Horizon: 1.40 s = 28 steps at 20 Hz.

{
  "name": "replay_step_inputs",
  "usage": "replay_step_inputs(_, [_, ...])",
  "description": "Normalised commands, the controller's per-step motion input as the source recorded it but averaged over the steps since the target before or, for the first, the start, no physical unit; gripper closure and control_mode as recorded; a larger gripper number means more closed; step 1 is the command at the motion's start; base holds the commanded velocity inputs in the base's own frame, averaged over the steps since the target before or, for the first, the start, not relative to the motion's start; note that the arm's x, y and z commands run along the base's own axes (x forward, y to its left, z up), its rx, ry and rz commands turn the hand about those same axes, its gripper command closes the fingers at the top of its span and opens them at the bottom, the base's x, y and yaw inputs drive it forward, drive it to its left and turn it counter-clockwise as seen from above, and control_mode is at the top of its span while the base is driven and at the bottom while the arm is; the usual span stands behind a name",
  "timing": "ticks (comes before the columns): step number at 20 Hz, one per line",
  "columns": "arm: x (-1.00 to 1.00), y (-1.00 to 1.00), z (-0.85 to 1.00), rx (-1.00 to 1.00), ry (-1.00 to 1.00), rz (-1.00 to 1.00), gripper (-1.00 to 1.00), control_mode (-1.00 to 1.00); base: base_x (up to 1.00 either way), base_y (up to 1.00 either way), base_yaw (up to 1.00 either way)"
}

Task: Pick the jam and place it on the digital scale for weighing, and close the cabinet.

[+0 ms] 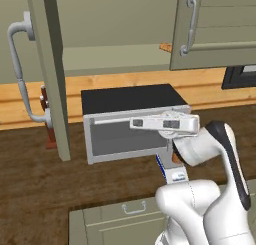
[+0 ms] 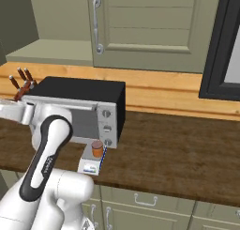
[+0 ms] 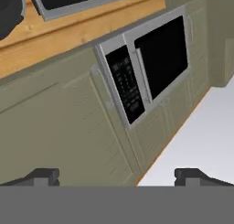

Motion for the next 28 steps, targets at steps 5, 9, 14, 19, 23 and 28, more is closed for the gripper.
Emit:
replay_step_inputs(5, [-1.00, 0.22, -0.13, -0.04, -0.17, -0.54, -1.00, -1.00, 0.00, 0.00, 0.00])
replay_step_inputs(9, [-1.00, 0.35, -0.26, 0.00, -0.30, -0.52, -1.00, -1.00, 0.00, 0.00, 0.00])
replay_step_inputs(14, [-0.87, 0.87, -0.48, 0.00, -0.38, -0.53, -1.00, -1.00, 0.00, 0.00, 0.00])
replay_step_inputs(19, [-0.48, 1.00, -0.62, 0.00, -0.43, -0.49, -1.00, -1.00, 0.00, 0.00, 0.00])
replay_step_inputs(23, [-0.35, 1.00, -0.68, 0.03, -0.45, -0.48, -1.00, -1.00, 0.00, 0.00, 0.00])
replay_step_inputs(28, [-0.58, 0.96, -0.68, 0.11, -0.44, -0.47, -1.00, -1.00, 0.00, 0.00, 0.00])
